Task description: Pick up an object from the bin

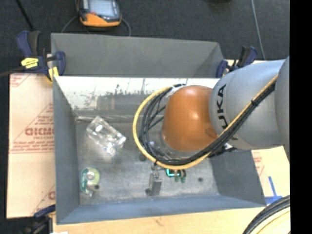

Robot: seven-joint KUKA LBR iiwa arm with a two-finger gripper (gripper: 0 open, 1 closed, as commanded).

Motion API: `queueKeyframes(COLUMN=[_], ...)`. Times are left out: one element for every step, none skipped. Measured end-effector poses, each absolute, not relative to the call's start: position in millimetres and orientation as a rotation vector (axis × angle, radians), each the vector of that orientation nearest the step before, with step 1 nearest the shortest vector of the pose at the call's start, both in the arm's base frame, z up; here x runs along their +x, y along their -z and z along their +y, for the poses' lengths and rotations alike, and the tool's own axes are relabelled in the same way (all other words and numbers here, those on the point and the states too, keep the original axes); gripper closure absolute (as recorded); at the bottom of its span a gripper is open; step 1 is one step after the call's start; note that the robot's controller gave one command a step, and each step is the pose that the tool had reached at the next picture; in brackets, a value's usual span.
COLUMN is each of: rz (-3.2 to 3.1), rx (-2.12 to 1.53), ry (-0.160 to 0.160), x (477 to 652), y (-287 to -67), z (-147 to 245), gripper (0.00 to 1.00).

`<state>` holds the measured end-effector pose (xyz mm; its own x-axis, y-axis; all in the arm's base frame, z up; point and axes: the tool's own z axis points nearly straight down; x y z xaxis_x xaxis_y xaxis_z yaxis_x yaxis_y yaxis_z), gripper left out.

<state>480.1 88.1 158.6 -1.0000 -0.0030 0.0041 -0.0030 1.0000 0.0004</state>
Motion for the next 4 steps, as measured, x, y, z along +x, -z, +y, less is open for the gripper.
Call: queueKeyframes(rz=[-3.142,-3.147,-3.073,-3.131], rx=[0.041,0.163,0.664,0.262], ry=[0.0,-0.008,-0.002,0.007], x=[544.6,547.7,527.9,494.1], y=[-89.5,-80.6,-70.5,-76.2], z=[120.6,196.7,164.9,239.5], gripper=[0.0,0.0,0.0,0.0])
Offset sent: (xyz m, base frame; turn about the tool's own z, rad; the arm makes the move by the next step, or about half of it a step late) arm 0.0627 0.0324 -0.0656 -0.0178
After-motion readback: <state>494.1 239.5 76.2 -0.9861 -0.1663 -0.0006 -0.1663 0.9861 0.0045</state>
